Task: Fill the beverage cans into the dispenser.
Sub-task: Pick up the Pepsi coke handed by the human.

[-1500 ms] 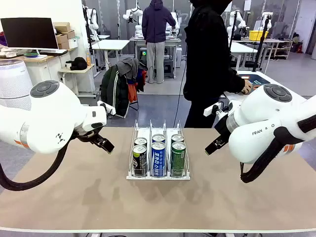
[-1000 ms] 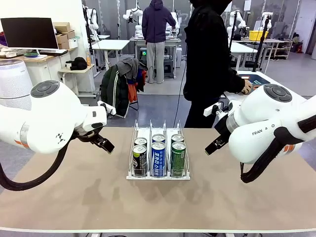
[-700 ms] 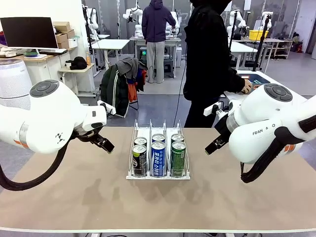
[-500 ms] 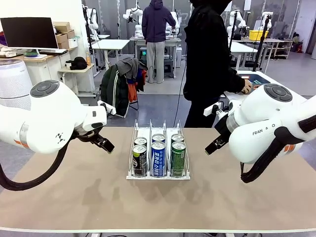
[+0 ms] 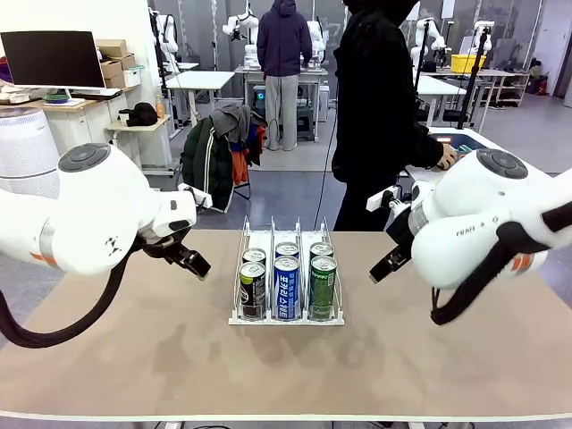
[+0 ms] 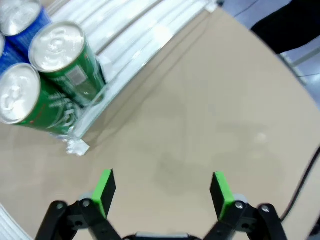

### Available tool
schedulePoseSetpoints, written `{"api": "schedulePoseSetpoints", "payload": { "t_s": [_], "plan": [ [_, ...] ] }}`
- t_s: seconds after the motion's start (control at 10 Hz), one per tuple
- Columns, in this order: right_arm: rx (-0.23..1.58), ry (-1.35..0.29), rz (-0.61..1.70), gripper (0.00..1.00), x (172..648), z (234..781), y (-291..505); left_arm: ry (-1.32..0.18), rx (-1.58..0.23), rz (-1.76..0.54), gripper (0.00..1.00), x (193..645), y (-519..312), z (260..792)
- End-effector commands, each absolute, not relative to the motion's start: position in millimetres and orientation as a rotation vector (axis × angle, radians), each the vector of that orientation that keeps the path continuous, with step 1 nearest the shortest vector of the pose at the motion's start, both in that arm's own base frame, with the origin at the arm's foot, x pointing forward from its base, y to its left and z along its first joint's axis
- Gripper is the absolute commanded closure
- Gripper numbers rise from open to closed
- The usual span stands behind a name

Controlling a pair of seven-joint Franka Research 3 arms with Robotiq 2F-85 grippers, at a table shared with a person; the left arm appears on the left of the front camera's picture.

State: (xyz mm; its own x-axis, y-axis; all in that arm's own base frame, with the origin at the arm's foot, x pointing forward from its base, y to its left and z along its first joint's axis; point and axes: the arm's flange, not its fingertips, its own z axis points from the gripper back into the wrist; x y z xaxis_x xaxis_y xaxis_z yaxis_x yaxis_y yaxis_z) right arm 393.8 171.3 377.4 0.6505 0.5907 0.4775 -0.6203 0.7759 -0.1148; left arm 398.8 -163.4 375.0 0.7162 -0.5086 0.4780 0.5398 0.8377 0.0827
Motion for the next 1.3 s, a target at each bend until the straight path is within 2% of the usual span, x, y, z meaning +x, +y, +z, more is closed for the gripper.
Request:
{"api": "schedulePoseSetpoints", "payload": {
  "t_s": [0.0, 0.1, 0.3, 0.4, 0.5, 0.6, 1.0, 1.2],
  "plan": [
    [0.129, -0.497, 0.740, 0.00, 410.0, 423.0, 154.1, -0.476, -0.163, -0.598, 0.00, 400.3, -162.6, 420.2],
    [0.140, -0.546, 0.728, 0.00, 412.3, 445.5, 153.3, -0.470, -0.181, -0.643, 0.00, 399.9, -150.0, 450.5],
    [0.253, -0.543, 0.863, 0.00, 419.6, 495.3, 139.1, -0.523, -0.249, -0.712, 0.00, 403.1, -132.6, 487.2],
    [0.299, -0.566, 0.947, 0.00, 404.0, 519.0, 132.9, -0.566, -0.186, -0.705, 0.00, 395.7, -118.6, 507.0],
    [0.357, -0.609, 0.986, 0.00, 396.4, 545.2, 122.6, -0.563, -0.207, -0.736, 0.00, 388.9, -109.7, 529.3],
    [0.406, -0.645, 1.004, 0.00, 387.7, 578.6, 106.2, -0.638, -0.175, -0.757, 0.00, 380.8, -98.4, 551.6],
    [0.423, -0.813, 0.928, 0.00, 338.3, 675.5, 50.5, -0.781, -0.116, -0.696, 0.00, 332.7, -43.7, 613.6],
    [0.408, -0.884, 0.867, 0.00, 330.3, 694.1, 37.2, -0.839, -0.111, -0.713, 0.00, 320.3, -30.2, 629.0]
  ]
}}
